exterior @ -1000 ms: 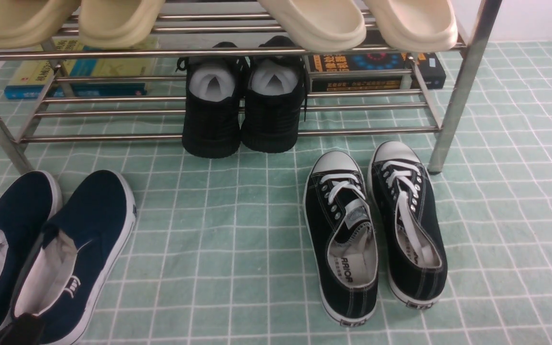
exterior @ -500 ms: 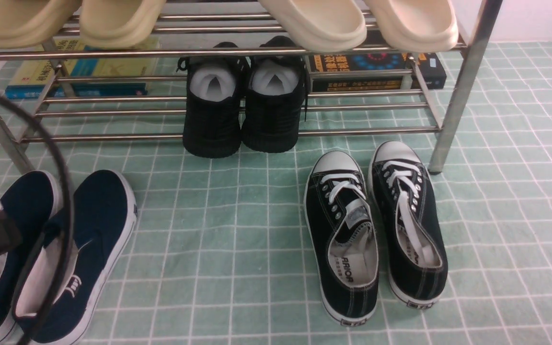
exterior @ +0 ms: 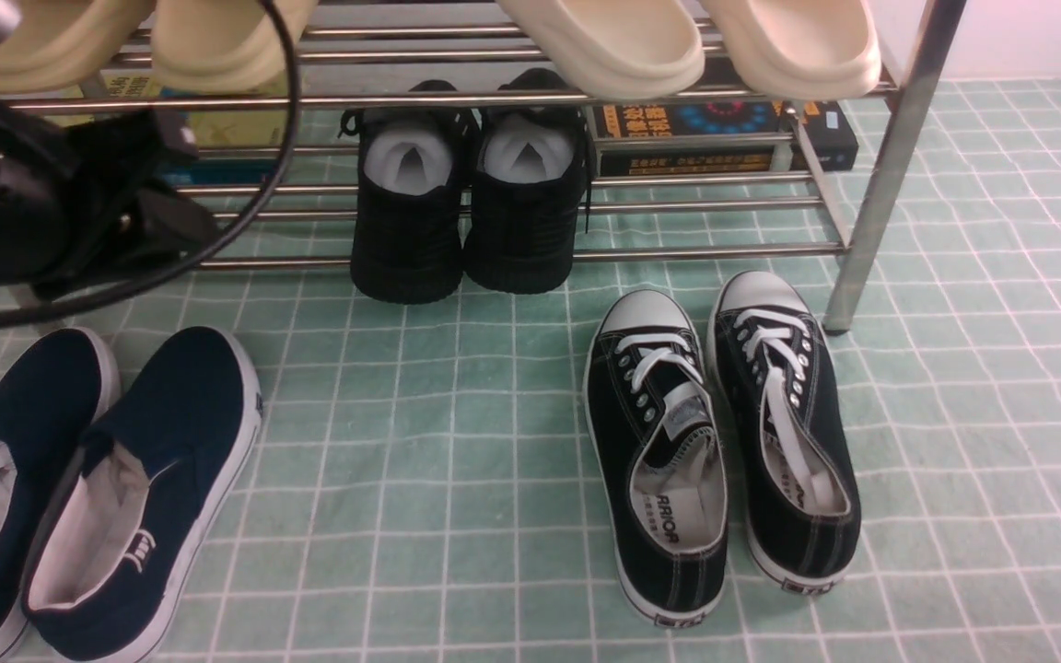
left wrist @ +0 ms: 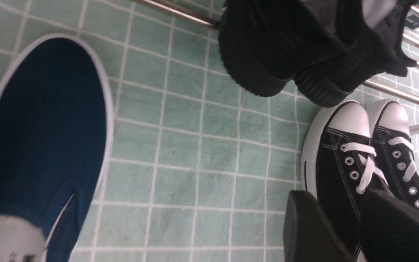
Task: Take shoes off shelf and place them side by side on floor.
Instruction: 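Grasp a shoe standing on the lower shelf of the shoe rack with the left gripper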
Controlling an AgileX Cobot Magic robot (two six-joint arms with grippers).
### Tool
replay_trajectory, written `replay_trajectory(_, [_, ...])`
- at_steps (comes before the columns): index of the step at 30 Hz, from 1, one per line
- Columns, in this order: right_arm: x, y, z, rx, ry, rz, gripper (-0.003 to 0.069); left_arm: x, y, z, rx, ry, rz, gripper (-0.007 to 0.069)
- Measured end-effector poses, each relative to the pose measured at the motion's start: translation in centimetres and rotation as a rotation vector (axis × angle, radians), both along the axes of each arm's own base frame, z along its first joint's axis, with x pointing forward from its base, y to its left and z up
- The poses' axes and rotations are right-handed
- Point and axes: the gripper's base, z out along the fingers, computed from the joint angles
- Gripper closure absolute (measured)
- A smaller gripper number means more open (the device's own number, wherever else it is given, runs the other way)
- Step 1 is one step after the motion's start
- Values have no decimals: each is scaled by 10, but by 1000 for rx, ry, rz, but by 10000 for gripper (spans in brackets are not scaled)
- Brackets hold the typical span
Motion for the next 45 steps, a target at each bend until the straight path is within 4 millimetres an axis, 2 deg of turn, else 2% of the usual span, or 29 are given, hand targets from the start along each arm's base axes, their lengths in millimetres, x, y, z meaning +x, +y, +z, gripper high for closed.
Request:
replay_trajectory(2, [0, 0, 0, 0, 0, 0, 421, 18, -12, -4, 24, -2, -18, 290])
replay_trajectory(3, [0, 0, 0, 0, 0, 0, 421, 18, -13, -4, 22, -4, -19, 285])
replay_trajectory(4, [0, 0, 0, 0, 0, 0, 421, 34, -23, -8, 46, -5, -31, 249])
replay_trajectory(5, [0, 0, 0, 0, 0, 0, 421, 36, -24, -8, 44, -6, -28, 245])
replay_trajectory(6, [0, 0, 0, 0, 0, 0, 421, 51, -32, -14, 42, -4, -18, 217])
replay_trajectory(7, [0, 0, 0, 0, 0, 0, 421, 53, -32, -14, 40, -4, -13, 217])
replay_trajectory(8, [0, 0, 0, 0, 0, 0, 421, 65, -36, -18, 11, -5, 18, 200])
replay_trajectory(9, [0, 0, 0, 0, 0, 0, 421, 68, -37, -21, 9, 2, 22, 197])
replay_trajectory(10, [0, 0, 0, 0, 0, 0, 421, 81, -39, -26, -26, 1, 65, 188])
replay_trajectory(12, [0, 0, 0, 0, 0, 0, 421, 93, -41, -35, -48, 6, 101, 182])
replay_trajectory(18, [0, 0, 0, 0, 0, 0, 421, 119, -43, -59, -81, -28, 165, 179])
replay_trajectory(27, [0, 0, 0, 0, 0, 0, 421, 142, -44, -82, -106, -87, 221, 179])
replay_trajectory(39, [0, 0, 0, 0, 0, 0, 421, 158, -46, -108, -130, -73, 261, 181])
replay_trajectory(42, [0, 0, 0, 0, 0, 0, 421, 161, -46, -114, -148, -57, 277, 207])
replay_trajectory(45, [0, 0, 0, 0, 0, 0, 421, 161, -47, -115, -157, -54, 282, 272])
